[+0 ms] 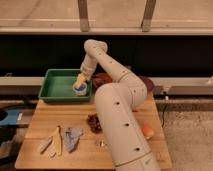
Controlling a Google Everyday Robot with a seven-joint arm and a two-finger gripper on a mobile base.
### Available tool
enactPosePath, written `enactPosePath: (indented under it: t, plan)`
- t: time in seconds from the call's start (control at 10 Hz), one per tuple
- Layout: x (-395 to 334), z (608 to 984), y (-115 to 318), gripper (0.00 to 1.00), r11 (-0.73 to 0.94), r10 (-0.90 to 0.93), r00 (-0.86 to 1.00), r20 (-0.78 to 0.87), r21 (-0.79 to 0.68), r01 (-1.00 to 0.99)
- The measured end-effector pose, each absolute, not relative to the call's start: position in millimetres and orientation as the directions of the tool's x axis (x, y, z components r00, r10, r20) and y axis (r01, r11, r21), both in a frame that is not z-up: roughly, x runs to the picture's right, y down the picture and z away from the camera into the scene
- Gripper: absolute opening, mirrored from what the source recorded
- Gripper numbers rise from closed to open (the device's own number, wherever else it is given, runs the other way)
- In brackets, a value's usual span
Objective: Stack cups into tray
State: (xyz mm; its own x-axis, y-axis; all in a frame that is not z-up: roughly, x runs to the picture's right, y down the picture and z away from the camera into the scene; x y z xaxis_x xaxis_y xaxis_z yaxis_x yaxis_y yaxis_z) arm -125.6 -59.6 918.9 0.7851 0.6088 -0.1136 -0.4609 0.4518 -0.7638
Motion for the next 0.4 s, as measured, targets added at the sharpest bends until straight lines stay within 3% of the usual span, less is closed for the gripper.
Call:
enactPosePath:
  t: [0.4]
  plan:
    - [-114,853,-121,0.7,0.535,0.686,0.727,0.041,-0.705,-0.465]
